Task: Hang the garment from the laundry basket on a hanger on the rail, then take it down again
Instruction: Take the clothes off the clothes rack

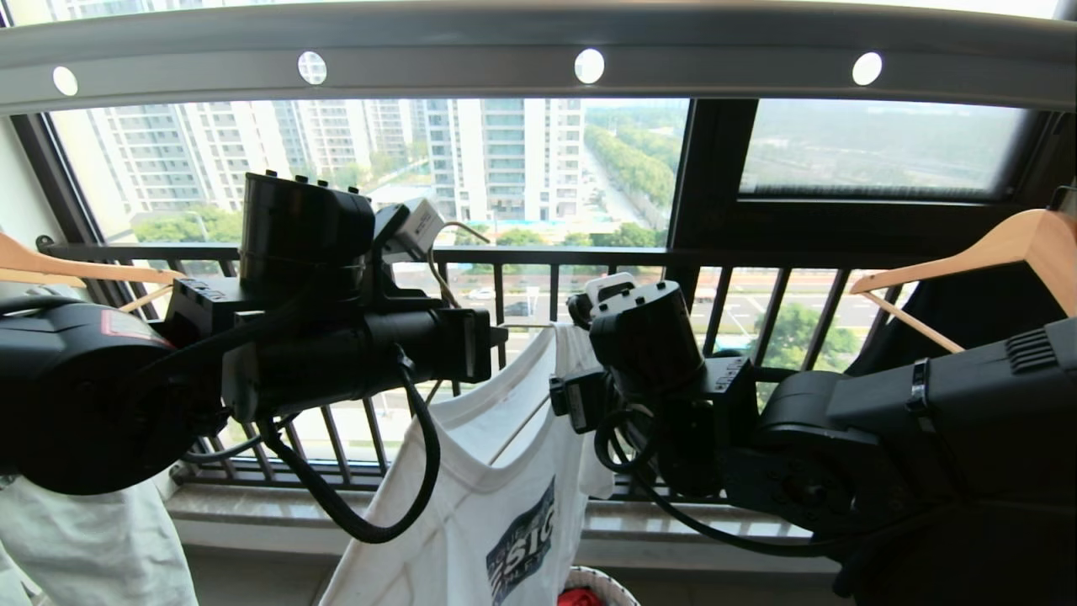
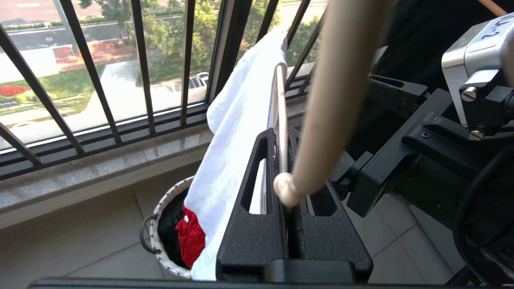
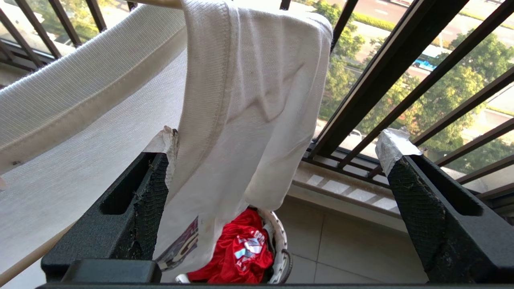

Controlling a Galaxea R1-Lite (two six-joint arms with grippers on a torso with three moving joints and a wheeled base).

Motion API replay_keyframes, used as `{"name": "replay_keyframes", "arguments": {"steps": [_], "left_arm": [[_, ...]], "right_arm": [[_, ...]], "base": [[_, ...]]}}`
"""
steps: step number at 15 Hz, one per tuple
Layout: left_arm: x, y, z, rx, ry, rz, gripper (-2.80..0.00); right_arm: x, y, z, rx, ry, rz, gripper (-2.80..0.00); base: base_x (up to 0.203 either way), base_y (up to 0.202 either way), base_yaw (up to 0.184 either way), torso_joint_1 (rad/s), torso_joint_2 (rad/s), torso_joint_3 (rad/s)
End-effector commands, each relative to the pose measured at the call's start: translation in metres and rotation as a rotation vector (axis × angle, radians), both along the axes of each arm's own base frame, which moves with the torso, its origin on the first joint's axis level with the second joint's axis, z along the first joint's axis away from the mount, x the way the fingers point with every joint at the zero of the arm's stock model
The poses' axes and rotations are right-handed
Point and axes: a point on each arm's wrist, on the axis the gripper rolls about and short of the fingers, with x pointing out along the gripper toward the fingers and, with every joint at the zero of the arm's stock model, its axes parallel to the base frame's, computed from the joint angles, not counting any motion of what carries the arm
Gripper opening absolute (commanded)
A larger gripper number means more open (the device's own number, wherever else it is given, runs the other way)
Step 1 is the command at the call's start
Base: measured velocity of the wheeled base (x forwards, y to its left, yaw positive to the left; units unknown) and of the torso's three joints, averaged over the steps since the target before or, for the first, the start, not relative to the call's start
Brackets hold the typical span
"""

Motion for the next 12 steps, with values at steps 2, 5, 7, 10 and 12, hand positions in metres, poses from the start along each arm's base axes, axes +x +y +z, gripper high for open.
{"name": "replay_keyframes", "arguments": {"steps": [2, 5, 7, 10, 12], "left_arm": [[-0.001, -0.002, -0.001, -0.001, 0.002, -0.007, -2.8], [-0.005, -0.003, 0.002, -0.005, -0.004, -0.019, -2.8], [-0.006, -0.004, 0.002, -0.007, -0.005, -0.02, -2.8], [-0.007, -0.003, 0.003, -0.008, -0.006, -0.022, -2.8], [-0.007, -0.003, 0.003, -0.009, -0.007, -0.021, -2.8]], "right_arm": [[-0.001, 0.0, 0.004, 0.016, -0.018, -0.003, 0.0], [0.001, 0.001, 0.002, 0.012, -0.018, -0.01, 0.0], [0.004, 0.004, -0.004, 0.001, -0.014, -0.021, 0.0], [0.012, 0.006, -0.005, 0.011, -0.057, -0.055, 0.0], [0.017, 0.002, -0.004, -0.001, -0.07, -0.089, 0.0]], "base": [[0.0, 0.0, 0.0, 0.0, 0.0, 0.0], [0.0, 0.0, 0.0, 0.0, 0.0, 0.0], [0.0, 0.0, 0.0, 0.0, 0.0, 0.0], [0.0, 0.0, 0.0, 0.0, 0.0, 0.0], [0.0, 0.0, 0.0, 0.0, 0.0, 0.0]]}}
